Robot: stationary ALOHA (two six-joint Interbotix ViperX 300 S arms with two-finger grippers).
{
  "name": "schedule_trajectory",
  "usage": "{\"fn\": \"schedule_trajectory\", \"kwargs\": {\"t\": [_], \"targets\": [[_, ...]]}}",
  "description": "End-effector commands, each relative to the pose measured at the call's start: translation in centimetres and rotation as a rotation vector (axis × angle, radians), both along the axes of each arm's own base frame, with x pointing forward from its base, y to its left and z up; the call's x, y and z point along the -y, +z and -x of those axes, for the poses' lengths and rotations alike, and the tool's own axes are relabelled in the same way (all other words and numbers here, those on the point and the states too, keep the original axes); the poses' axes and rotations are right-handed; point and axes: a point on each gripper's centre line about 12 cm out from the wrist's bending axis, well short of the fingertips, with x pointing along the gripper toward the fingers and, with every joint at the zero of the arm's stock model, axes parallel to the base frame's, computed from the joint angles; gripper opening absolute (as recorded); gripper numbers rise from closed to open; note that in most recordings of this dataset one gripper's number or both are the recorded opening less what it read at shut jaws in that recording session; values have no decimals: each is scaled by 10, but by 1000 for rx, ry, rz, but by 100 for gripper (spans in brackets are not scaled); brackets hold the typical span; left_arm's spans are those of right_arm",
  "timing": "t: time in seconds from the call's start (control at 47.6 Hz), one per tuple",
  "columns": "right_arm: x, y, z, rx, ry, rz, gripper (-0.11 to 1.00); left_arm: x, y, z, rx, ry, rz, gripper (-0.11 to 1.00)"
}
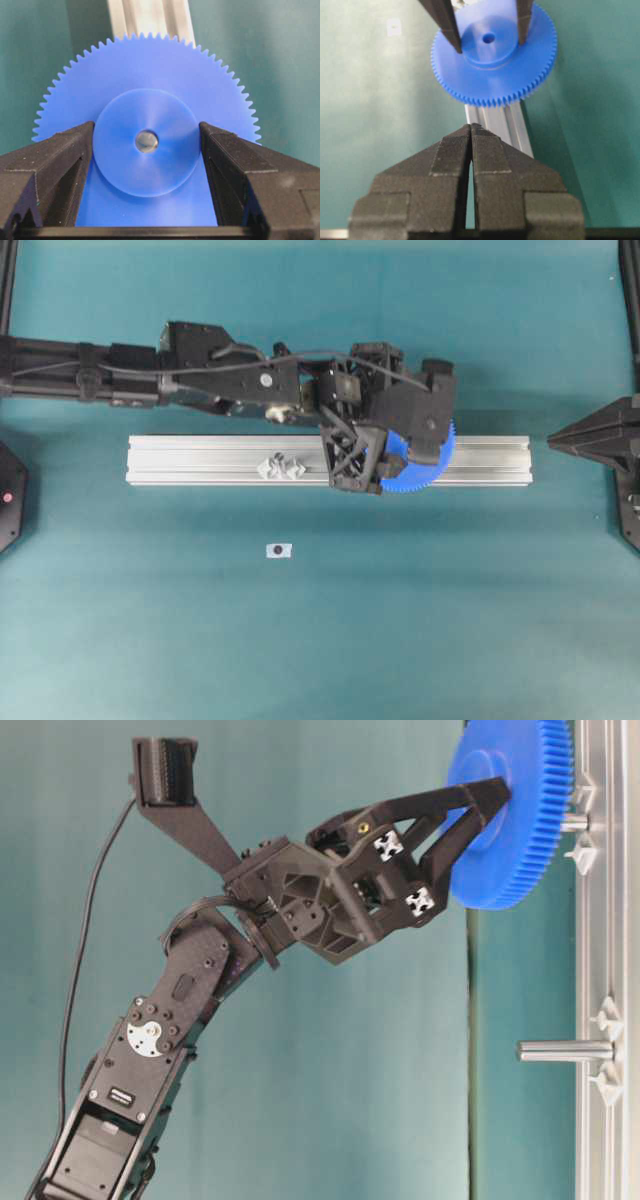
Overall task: Find the location of the shaft and insert the large gear.
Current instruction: 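Align the gear's center hole with the right metal shaft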
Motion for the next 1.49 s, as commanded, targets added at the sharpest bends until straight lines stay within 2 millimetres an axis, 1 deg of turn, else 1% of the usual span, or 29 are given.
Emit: {"fn": "schedule_trajectory", "kwargs": {"t": [0.0, 0.105, 0.273, 0.399, 0.673, 0.82, 0.904, 1.114, 1.303, 1.471], "targets": [[1, 4, -2, 8, -7, -6, 4, -13, 22, 1, 32, 20, -12, 72], [1, 3, -2, 7, -7, -6, 4, -15, 23, 1, 19, 15, -21, 72], [1, 3, -2, 7, -7, -6, 4, -15, 15, 4, -27, 15, -17, 72], [1, 3, -2, 7, -7, -6, 4, -16, 16, 4, -30, 17, -17, 72], [1, 2, -1, 4, -7, -6, 4, -16, 9, 5, -57, 24, -5, 72], [0, 2, -1, 4, -6, -6, 4, -16, 10, 8, -85, 27, -1, 72], [1, 2, -1, 5, -7, -6, 4, -16, 5, 10, -99, 34, 8, 72], [1, 2, -1, 4, -7, -6, 4, -15, 2, 11, -103, 59, 36, 72], [1, 3, -2, 7, -7, -6, 4, -15, -6, 14, -131, 66, 46, 72], [1, 2, -1, 4, -7, -6, 4, -14, -5, 17, -139, 86, 68, 72]]}}
